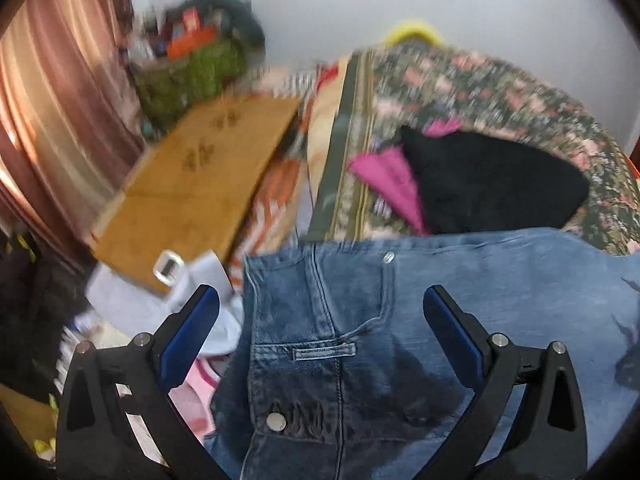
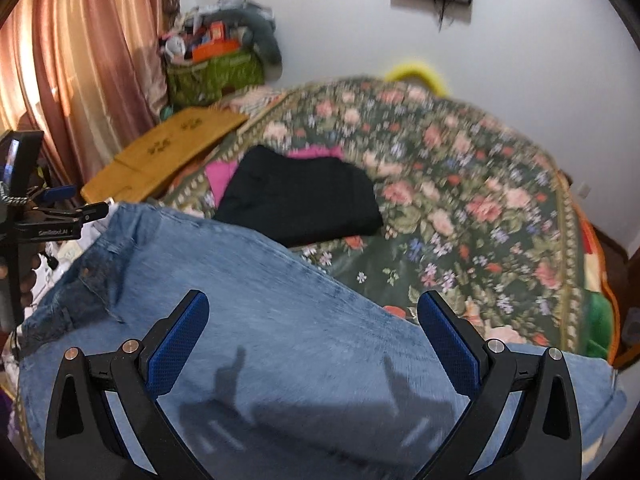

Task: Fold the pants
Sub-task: 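Grasp the jeans waistband with the left gripper while the right gripper grasps the hem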

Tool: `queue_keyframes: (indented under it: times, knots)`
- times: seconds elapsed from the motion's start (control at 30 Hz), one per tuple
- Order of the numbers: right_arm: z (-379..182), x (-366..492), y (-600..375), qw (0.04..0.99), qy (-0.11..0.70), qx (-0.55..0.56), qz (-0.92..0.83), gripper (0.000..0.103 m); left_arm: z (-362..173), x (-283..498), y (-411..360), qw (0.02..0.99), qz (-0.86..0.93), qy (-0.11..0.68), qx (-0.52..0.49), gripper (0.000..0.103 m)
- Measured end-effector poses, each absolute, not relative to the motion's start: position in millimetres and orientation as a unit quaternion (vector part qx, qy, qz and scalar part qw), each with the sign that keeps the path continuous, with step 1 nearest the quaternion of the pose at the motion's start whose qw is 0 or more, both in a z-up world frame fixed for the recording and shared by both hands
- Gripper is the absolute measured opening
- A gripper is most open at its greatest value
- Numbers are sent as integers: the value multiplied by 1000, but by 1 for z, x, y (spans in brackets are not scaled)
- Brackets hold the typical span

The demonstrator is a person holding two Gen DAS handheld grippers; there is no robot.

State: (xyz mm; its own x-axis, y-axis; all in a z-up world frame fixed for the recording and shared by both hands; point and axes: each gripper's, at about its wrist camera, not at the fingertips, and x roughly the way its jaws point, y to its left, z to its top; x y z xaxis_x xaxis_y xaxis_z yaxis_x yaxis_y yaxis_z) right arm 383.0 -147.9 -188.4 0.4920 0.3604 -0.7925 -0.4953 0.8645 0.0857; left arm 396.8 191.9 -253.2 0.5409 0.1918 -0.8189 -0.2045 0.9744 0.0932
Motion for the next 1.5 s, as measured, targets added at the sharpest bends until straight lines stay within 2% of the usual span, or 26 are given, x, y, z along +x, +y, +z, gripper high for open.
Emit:
queue_keyframes:
  times: [0.07,0.1,0.2,0.3,0.37,0.4,0.43,0.57,0.63,0.67,0.73,0.77,0.8,0.83,0.87,1.0,1.13,1.33,1.5]
  knots:
    - [-203,400,-152,843,470,-68,253,103,-269,407,206,864,112,490,-32,98]
    - [-208,408,-152,835,482,-66,256,102,-278,412,213,856,111,503,-45,89]
    - [-225,429,-157,813,516,-58,264,99,-295,427,226,837,105,532,-67,72]
    - [-240,444,-157,791,544,-52,274,89,-306,439,231,828,92,547,-87,65]
    - [-251,451,-155,776,560,-48,285,86,-313,449,234,821,78,556,-103,60]
    - [-255,453,-155,771,564,-48,291,86,-318,454,235,814,69,565,-119,48]
    - [-261,454,-152,761,572,-51,301,85,-325,459,237,806,58,573,-137,42]
    - [-275,455,-137,754,578,-80,303,85,-353,470,241,778,42,600,-181,39]
    - [-274,453,-130,758,569,-92,306,78,-353,468,242,781,41,594,-188,38]
    - [-274,452,-128,760,565,-92,309,69,-352,467,242,783,41,592,-189,37]
    - [-273,450,-126,762,563,-91,307,58,-349,463,243,788,51,585,-185,26]
    - [-273,450,-126,762,564,-89,306,47,-347,460,243,790,66,583,-179,12]
    - [-273,448,-123,761,566,-85,307,35,-345,455,246,791,69,581,-181,11]
    - [-274,449,-122,759,567,-83,309,29,-343,453,247,792,70,578,-184,10]
    - [-273,447,-121,756,569,-80,312,19,-341,450,247,793,71,576,-184,9]
    - [-271,442,-125,759,569,-71,309,10,-327,442,243,803,78,568,-163,7]
    - [-251,433,-128,775,550,-73,304,8,-291,436,235,830,78,536,-131,6]
    - [-186,424,-141,829,471,-75,291,7,-215,419,218,875,71,472,-81,5]
    - [-154,395,-148,837,451,-79,298,7,-189,400,214,885,63,453,-88,5]
